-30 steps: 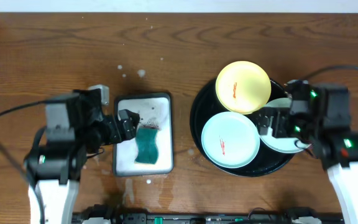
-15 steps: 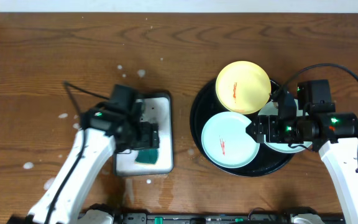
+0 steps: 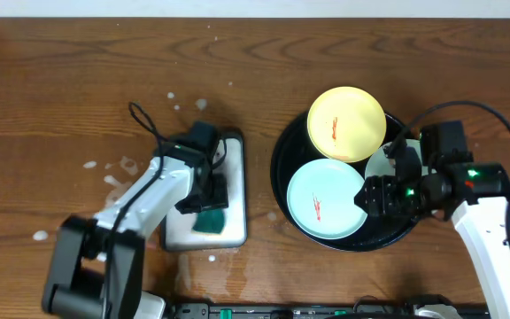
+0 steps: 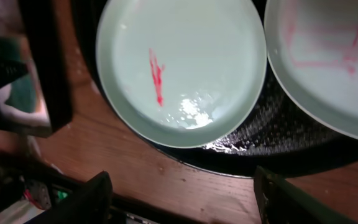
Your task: Clean dirty plates on tray and stack at the side
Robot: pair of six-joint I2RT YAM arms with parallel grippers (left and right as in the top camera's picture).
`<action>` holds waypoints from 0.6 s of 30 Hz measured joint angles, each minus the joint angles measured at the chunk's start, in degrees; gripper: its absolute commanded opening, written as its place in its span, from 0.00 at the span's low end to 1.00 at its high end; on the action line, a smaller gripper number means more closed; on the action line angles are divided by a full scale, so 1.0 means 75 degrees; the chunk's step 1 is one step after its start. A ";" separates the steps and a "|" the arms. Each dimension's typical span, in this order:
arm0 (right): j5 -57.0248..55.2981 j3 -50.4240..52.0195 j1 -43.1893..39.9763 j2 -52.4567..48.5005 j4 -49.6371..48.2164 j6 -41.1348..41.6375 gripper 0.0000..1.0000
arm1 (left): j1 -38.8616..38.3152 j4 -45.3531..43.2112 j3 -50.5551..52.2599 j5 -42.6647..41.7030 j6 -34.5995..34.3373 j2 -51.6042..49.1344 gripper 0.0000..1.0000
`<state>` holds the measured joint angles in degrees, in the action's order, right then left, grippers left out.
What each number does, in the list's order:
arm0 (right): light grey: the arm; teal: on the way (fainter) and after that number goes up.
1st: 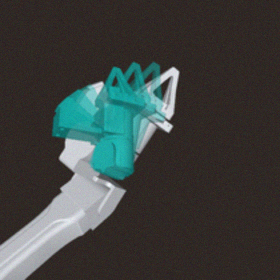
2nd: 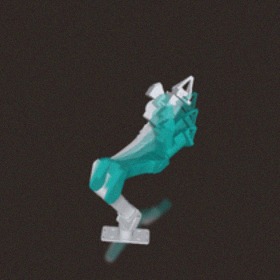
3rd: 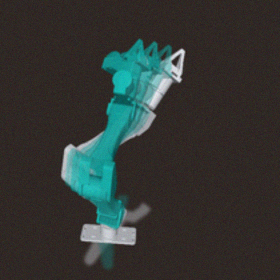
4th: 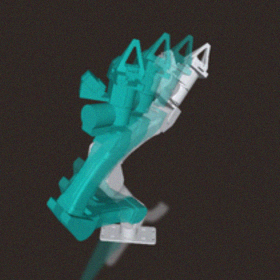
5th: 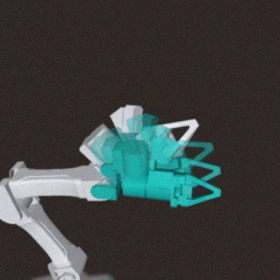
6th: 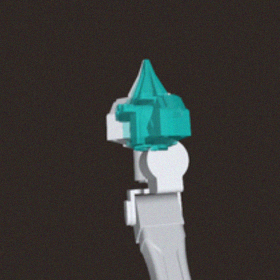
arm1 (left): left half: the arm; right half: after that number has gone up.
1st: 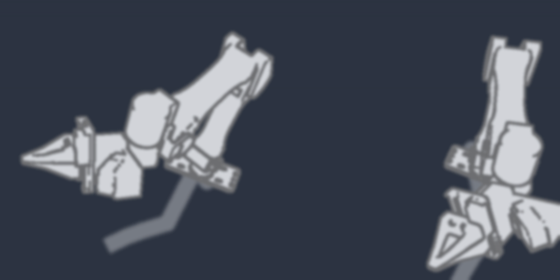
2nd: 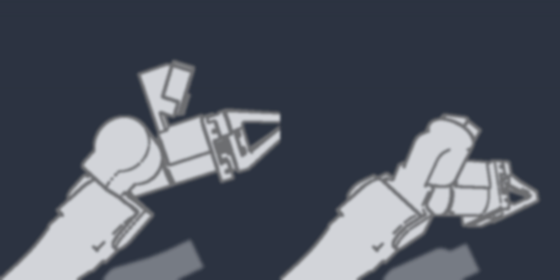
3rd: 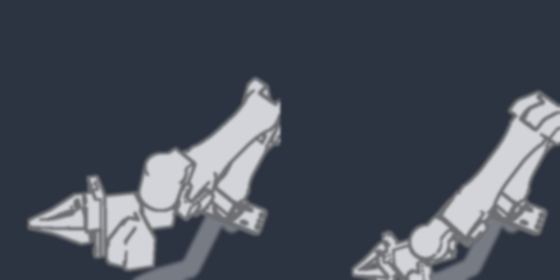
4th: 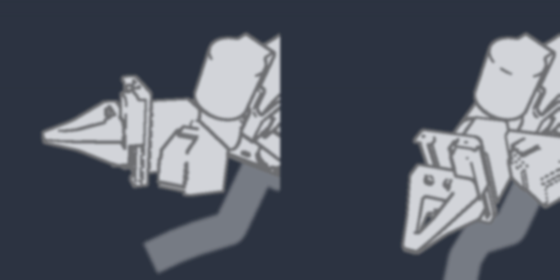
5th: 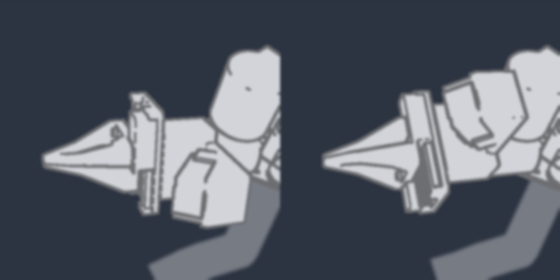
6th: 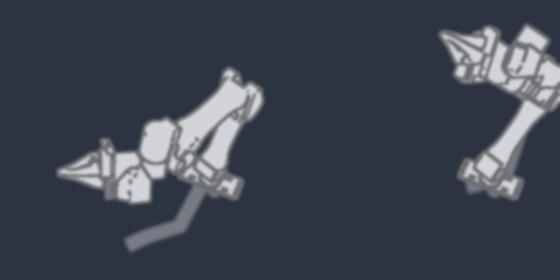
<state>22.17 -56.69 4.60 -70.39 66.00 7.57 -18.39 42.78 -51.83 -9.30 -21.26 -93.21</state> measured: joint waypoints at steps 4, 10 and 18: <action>-0.0303 0.0516 0.0000 0.0000 -0.0396 0.0152 0.69 | 0.0003 -0.0137 0.0012 0.0119 -0.0044 -0.0277 0.08; -0.0874 0.1201 0.0000 -0.0006 -0.1294 0.0513 0.66 | 0.0032 -0.0038 -0.0020 0.0216 -0.0052 -0.0277 0.08; -0.1072 0.1827 0.0000 -0.0012 -0.2512 0.0644 0.54 | 0.0035 0.0831 -0.0679 0.0143 -0.0052 0.0592 0.07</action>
<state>14.13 -42.98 4.60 -70.48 47.16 12.40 -18.13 49.01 -56.93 -8.23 -21.65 -88.77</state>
